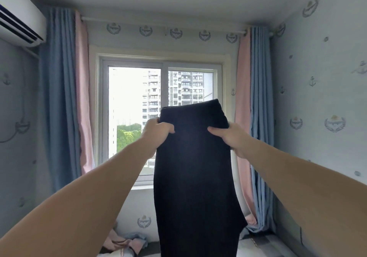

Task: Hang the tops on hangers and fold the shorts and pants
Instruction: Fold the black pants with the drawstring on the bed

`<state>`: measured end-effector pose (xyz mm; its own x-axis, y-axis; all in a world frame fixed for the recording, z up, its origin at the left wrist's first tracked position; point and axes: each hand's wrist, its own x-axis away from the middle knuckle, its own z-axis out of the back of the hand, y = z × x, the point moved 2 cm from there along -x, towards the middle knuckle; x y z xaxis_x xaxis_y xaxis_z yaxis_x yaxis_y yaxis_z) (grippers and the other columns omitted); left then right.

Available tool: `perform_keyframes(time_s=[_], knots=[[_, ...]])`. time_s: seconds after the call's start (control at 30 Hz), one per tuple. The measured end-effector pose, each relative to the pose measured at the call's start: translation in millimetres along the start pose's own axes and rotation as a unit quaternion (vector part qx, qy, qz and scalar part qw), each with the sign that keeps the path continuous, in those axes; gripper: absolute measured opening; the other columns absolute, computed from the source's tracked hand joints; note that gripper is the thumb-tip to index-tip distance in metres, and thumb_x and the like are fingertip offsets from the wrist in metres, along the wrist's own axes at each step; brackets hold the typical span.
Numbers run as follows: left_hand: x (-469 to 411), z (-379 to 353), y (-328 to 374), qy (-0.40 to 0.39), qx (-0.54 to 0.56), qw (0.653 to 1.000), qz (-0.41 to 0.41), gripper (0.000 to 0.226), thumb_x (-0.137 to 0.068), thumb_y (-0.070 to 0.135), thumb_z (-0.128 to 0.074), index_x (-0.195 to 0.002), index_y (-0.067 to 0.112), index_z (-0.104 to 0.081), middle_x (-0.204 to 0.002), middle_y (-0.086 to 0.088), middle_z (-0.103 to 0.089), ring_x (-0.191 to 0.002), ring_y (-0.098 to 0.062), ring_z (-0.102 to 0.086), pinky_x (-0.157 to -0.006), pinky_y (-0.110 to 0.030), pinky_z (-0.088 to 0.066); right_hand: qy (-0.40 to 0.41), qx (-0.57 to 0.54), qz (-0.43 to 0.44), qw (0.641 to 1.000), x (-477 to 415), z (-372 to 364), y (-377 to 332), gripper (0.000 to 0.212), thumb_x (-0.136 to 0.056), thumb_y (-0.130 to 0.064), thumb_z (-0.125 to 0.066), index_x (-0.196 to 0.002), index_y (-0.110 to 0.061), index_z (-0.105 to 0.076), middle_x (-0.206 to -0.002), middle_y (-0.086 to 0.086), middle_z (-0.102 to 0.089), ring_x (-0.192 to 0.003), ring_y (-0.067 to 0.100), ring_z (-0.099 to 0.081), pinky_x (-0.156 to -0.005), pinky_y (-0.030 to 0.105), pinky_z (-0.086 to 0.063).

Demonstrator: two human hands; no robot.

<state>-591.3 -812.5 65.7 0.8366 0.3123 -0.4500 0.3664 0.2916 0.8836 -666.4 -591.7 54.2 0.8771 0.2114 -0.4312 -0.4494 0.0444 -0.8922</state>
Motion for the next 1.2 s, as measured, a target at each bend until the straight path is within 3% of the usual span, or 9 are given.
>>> perform_keyframes(time_s=[0.13, 0.27, 0.4, 0.6, 0.8, 0.97, 1.1, 1.2], knots=[[50, 10, 24, 0.004, -0.005, 1.000, -0.021, 0.013, -0.082, 0.000, -0.067, -0.089, 0.011, -0.065, -0.076, 0.000, -0.066, -0.058, -0.011, -0.061, -0.042, -0.017, -0.043, -0.004, 0.030, 0.013, 0.999, 54, 16, -27, 0.019, -0.089, -0.025, -0.076, -0.107, -0.026, -0.067, -0.110, -0.005, -0.074, -0.095, 0.015, -0.070, -0.079, 0.028, -0.054], [113, 14, 48, -0.001, 0.004, 1.000, -0.025, 0.015, -0.080, 0.001, -0.070, -0.087, 0.012, -0.064, -0.073, 0.002, -0.066, -0.063, -0.015, -0.062, -0.054, -0.024, -0.044, 0.000, 0.044, 0.018, 0.999, 118, 34, -47, 0.036, -0.085, -0.028, -0.080, -0.117, -0.024, -0.064, -0.110, -0.006, -0.074, -0.100, 0.018, -0.071, -0.094, 0.037, -0.055], [174, 15, 59, -0.008, 0.010, 1.000, -0.016, 0.019, -0.077, 0.004, -0.070, -0.095, 0.008, -0.067, -0.083, -0.001, -0.070, -0.073, -0.020, -0.064, -0.064, -0.028, -0.044, -0.010, 0.053, 0.010, 0.999, 181, 52, -56, 0.050, -0.080, -0.030, -0.085, -0.123, -0.015, -0.064, -0.107, -0.004, -0.076, -0.097, 0.018, -0.074, -0.094, 0.038, -0.057], [246, 23, 78, -0.009, 0.002, 1.000, 0.021, 0.020, -0.072, 0.007, -0.072, -0.092, 0.008, -0.070, -0.085, -0.003, -0.071, -0.079, -0.024, -0.065, -0.073, -0.034, -0.049, -0.020, 0.065, -0.003, 0.998, 253, 65, -72, 0.051, -0.080, -0.034, -0.084, -0.122, -0.013, -0.064, -0.107, -0.003, -0.075, -0.098, 0.017, -0.072, -0.095, 0.038, -0.057], [280, 47, 111, -0.002, -0.010, 1.000, 0.004, 0.023, -0.072, 0.014, -0.075, -0.093, 0.008, -0.070, -0.073, 0.003, -0.072, -0.072, -0.020, -0.067, -0.064, -0.030, -0.051, -0.041, 0.046, 0.014, 0.998, 281, 62, -103, 0.048, -0.084, -0.039, -0.079, -0.122, -0.014, -0.064, -0.110, -0.001, -0.075, -0.102, 0.021, -0.071, -0.097, 0.041, -0.056], [296, 68, 115, 0.015, -0.021, 1.000, 0.005, 0.036, -0.062, 0.027, -0.072, -0.092, 0.006, -0.071, -0.074, 0.001, -0.073, -0.068, -0.018, -0.067, -0.061, -0.027, -0.053, -0.059, 0.004, 0.018, 0.998, 285, 39, -107, 0.026, -0.085, -0.041, -0.078, -0.100, -0.022, -0.068, -0.097, -0.005, -0.078, -0.088, 0.014, -0.075, -0.083, 0.031, -0.058], [301, 88, 92, 0.031, -0.041, 0.998, 0.034, 0.015, -0.078, 0.021, -0.074, -0.092, 0.016, -0.070, -0.073, 0.008, -0.075, -0.069, -0.011, -0.070, -0.049, -0.020, -0.051, -0.086, -0.007, 0.003, 0.996, 284, 11, -89, 0.020, -0.084, -0.040, -0.079, -0.091, -0.023, -0.069, -0.088, -0.011, -0.078, -0.080, 0.009, -0.075, -0.078, 0.029, -0.057], [306, 105, 62, 0.025, -0.048, 0.996, 0.068, 0.039, -0.068, 0.028, -0.076, -0.104, 0.016, -0.069, -0.092, 0.000, -0.077, -0.085, -0.019, -0.073, -0.059, -0.026, -0.053, -0.114, -0.011, -0.017, 0.993, 285, -12, -63, 0.024, -0.084, -0.040, -0.079, -0.097, -0.022, -0.071, -0.090, -0.009, -0.078, -0.081, 0.010, -0.076, -0.072, 0.026, -0.058]])
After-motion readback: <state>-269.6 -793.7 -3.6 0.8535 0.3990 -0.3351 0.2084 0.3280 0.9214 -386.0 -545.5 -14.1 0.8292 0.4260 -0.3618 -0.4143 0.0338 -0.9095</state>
